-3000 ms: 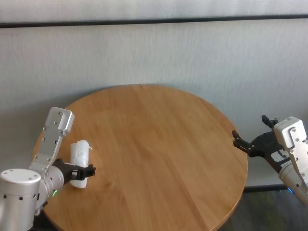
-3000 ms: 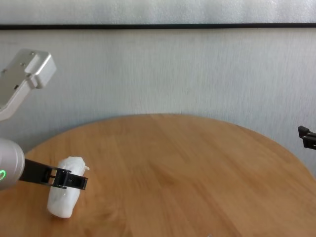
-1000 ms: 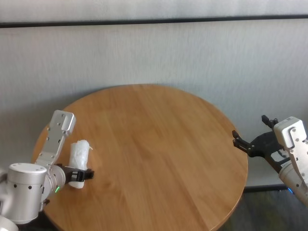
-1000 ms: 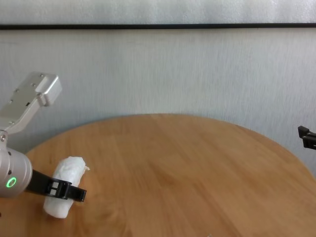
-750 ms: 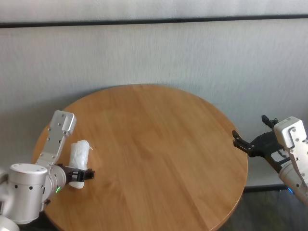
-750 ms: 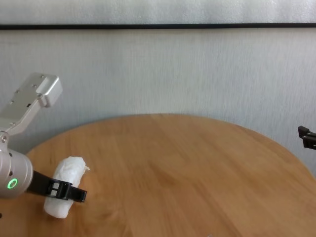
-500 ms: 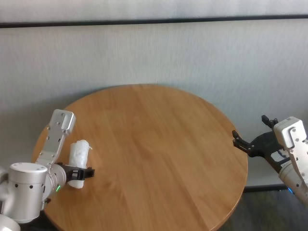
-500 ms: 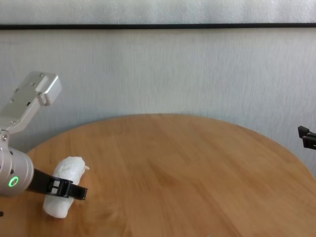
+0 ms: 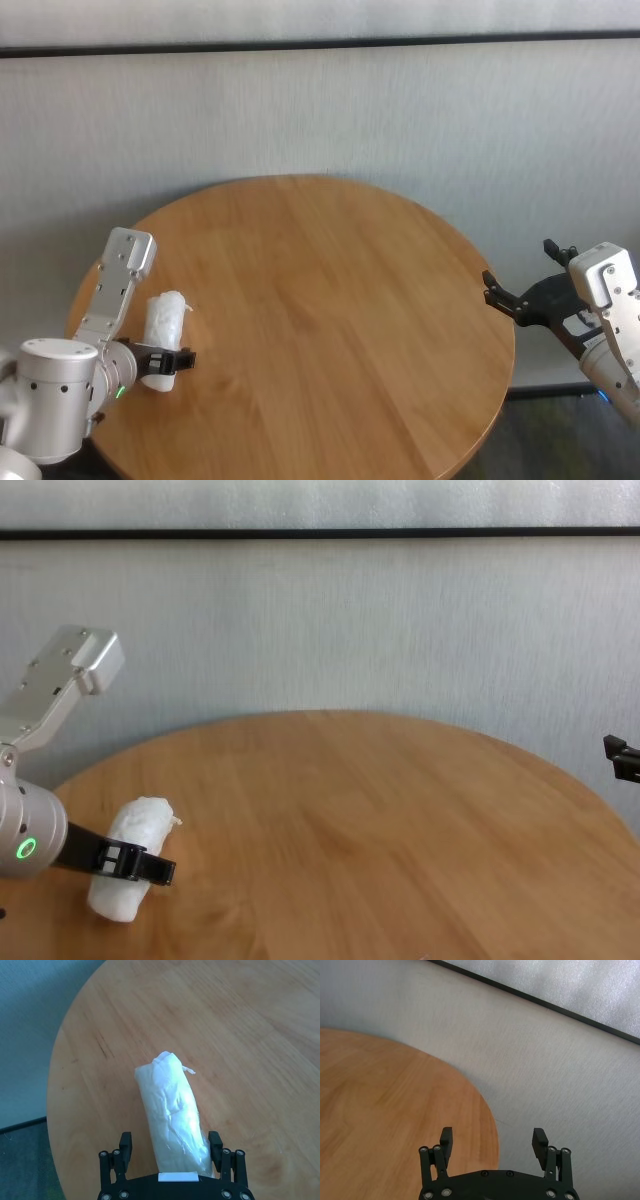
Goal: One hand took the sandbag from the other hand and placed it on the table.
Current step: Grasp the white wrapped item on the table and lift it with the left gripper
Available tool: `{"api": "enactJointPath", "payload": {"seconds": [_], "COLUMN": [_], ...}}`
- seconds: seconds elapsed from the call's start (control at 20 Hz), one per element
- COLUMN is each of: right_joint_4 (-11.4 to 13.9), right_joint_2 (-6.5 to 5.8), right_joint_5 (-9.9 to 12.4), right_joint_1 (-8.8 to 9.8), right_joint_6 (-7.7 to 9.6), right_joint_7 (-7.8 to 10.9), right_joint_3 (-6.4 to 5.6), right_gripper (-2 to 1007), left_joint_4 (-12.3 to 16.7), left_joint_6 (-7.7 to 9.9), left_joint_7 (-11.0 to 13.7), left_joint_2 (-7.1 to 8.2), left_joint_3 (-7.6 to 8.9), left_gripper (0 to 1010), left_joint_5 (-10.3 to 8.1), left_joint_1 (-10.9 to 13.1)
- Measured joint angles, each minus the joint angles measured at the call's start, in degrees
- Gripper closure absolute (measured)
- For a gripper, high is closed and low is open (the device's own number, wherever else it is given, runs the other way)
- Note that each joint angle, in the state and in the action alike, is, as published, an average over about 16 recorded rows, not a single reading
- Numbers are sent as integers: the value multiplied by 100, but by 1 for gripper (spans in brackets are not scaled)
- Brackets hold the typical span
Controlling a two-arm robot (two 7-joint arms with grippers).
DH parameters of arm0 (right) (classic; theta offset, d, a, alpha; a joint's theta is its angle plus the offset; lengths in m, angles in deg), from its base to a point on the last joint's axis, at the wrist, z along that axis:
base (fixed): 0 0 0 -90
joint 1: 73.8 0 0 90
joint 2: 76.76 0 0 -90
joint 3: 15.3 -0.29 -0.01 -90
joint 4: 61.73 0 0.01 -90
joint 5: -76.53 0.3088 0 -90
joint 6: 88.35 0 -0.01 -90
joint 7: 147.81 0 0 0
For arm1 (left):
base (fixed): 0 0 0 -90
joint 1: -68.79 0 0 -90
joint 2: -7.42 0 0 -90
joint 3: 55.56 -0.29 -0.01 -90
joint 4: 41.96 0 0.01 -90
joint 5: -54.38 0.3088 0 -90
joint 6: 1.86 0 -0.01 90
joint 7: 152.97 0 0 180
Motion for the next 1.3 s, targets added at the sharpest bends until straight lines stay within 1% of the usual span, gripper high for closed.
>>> {"api": "enactJointPath", "payload": {"seconds": [0.25, 0.85, 1.3], "right_joint_4": [0, 0, 0], "right_joint_2": [0, 0, 0], "right_joint_5": [0, 0, 0], "right_joint_1": [0, 0, 0], "right_joint_6": [0, 0, 0], "right_joint_7": [0, 0, 0], "right_joint_3": [0, 0, 0], "right_gripper": [3, 3, 3], "left_joint_4": [3, 10, 12], "left_joint_6": [4, 11, 15], "left_joint_7": [-2, -3, -2], "left_joint_2": [9, 20, 23], "left_joint_3": [-7, -17, -22], "left_gripper": [110, 359, 449], "left_joint_5": [-2, -8, -10], "left_joint_1": [0, 0, 0]}}
